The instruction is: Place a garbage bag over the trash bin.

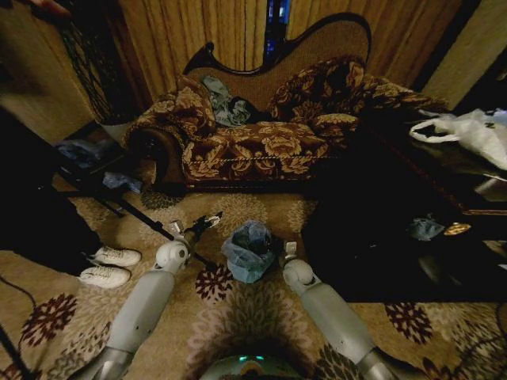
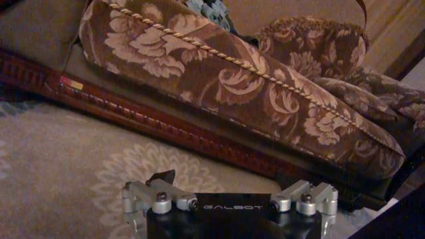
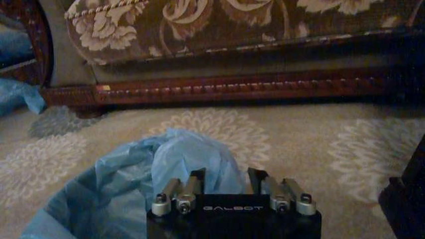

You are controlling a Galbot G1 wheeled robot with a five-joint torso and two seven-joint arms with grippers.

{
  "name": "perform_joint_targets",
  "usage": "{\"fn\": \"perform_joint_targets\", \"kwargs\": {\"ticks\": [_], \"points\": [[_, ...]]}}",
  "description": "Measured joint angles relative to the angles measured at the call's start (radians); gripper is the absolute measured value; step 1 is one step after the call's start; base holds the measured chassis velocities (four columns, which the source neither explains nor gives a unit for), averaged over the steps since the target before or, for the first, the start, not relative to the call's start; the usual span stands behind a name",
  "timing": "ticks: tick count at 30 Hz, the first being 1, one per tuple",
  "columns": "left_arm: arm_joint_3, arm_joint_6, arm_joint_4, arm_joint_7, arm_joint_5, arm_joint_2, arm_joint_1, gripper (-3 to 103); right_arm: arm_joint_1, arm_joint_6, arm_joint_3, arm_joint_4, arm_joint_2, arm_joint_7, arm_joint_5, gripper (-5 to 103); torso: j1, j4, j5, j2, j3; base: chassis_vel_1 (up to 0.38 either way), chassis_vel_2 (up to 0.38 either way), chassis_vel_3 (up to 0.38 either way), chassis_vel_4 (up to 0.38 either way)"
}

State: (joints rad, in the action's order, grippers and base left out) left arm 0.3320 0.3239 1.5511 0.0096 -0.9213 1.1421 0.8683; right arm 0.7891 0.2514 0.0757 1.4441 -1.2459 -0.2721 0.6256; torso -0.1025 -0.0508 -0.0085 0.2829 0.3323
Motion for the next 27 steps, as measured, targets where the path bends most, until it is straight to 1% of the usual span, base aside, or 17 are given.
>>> {"fn": "perform_joint_targets", "kwargs": {"ticks": [1,3,4,5,6,8,11,12,13,15,16,17,18,19,22,24,27], "points": [[-0.001,-0.002,-0.004,0.001,0.0,0.002,0.0,100,0.002,0.0,0.001,0.018,0.007,-0.01,0.015,52,0.0,-0.0001,-0.0001,0.0,0.0,0.0,0.0,0.0,0.0],[-0.001,-0.003,-0.004,0.004,0.0,0.001,0.003,100,0.006,0.003,0.002,0.036,0.012,-0.027,0.034,63,0.0,0.0,0.0,0.0,0.0,0.0,0.0,0.0,0.0],[-0.001,-0.003,-0.004,0.004,0.0,0.001,0.003,100,0.006,0.003,0.002,0.036,0.012,-0.027,0.034,63,0.0,0.0,0.0,0.0,0.0,0.0,0.0,0.0,0.0],[-0.001,-0.005,-0.004,0.005,0.0,0.0,0.004,100,0.006,0.006,-0.001,0.042,0.012,-0.038,0.045,69,0.0,0.0,-0.0001,0.0,0.0,0.0,0.0,0.0,0.0],[-0.001,-0.006,-0.004,0.006,0.0,-0.002,0.004,100,0.006,0.008,-0.003,0.043,0.012,-0.046,0.054,69,0.0,0.0,-0.0001,0.0,0.0,0.0,0.0,0.0,0.0],[0.0,-0.008,-0.004,0.007,0.0,-0.004,0.004,100,0.006,0.011,-0.006,0.044,0.012,-0.061,0.069,74,0.0,0.0,0.0,0.0,0.0,0.0,0.0,0.0,0.0],[0.001,-0.011,-0.006,0.01,0.0,-0.009,0.002,100,0.018,0.01,-0.006,0.045,0.012,-0.084,0.088,90,0.0,0.0,0.0,0.0,0.0,0.0,0.0,0.0,0.0],[0.001,-0.011,-0.006,0.01,0.0,-0.009,0.002,100,0.018,0.01,-0.006,0.045,0.012,-0.084,0.088,90,0.0,0.0,0.0,0.0,0.0,0.0,0.0,0.0,0.0],[0.001,-0.011,-0.007,0.01,-0.001,-0.01,0.0,100,0.021,0.009,-0.004,0.045,0.011,-0.094,0.091,98,0.0,0.0,0.0,0.0,0.0,0.0,0.0,0.0,0.0],[0.001,-0.012,-0.008,0.011,-0.001,-0.01,-0.002,100,0.023,0.008,-0.004,0.046,0.009,-0.1,0.093,97,0.0,-0.0001,-0.0001,0.0,0.0,0.0,0.0,0.0,0.0],[0.001,-0.012,-0.009,0.011,-0.001,-0.01,-0.005,100,0.026,0.006,-0.002,0.049,0.009,-0.107,0.094,94,0.0,0.0,0.0,0.0,0.0,0.0,0.0,0.0,0.0],[0.001,-0.012,-0.009,0.011,-0.001,-0.011,-0.006,100,0.027,0.006,-0.001,0.05,0.01,-0.108,0.094,94,0.0,0.0,-0.0001,0.0,0.0,0.0,0.0,0.0,0.0],[0.0,-0.012,-0.009,0.011,-0.001,-0.011,-0.007,100,0.029,0.006,0.001,0.052,0.014,-0.109,0.095,83,0.0,0.0,-0.0001,0.0,0.0,0.0,0.0,0.0,0.0],[0.0,-0.012,-0.009,0.011,-0.001,-0.011,-0.007,100,0.029,0.006,0.001,0.052,0.014,-0.109,0.095,83,0.0,0.0,-0.0001,0.0,0.0,0.0,0.0,0.0,0.0],[-0.003,-0.012,-0.011,0.012,-0.001,-0.01,-0.008,100,0.035,0.005,0.002,0.053,0.017,-0.113,0.097,67,0.0,0.0,-0.0001,0.0,0.0,0.0,0.0,0.0,0.0],[-0.003,-0.012,-0.012,0.012,-0.001,-0.009,-0.009,100,0.037,0.005,0.002,0.053,0.018,-0.113,0.098,67,0.0,0.0,-0.0001,0.0,0.0,0.0,0.0,0.0,0.0],[-0.005,-0.012,-0.015,0.013,-0.001,-0.008,-0.013,100,0.04,0.003,0.003,0.05,0.018,-0.112,0.098,51,0.0,-0.0001,-0.0001,0.0,0.0,0.0,0.0,0.0,0.0]]}}
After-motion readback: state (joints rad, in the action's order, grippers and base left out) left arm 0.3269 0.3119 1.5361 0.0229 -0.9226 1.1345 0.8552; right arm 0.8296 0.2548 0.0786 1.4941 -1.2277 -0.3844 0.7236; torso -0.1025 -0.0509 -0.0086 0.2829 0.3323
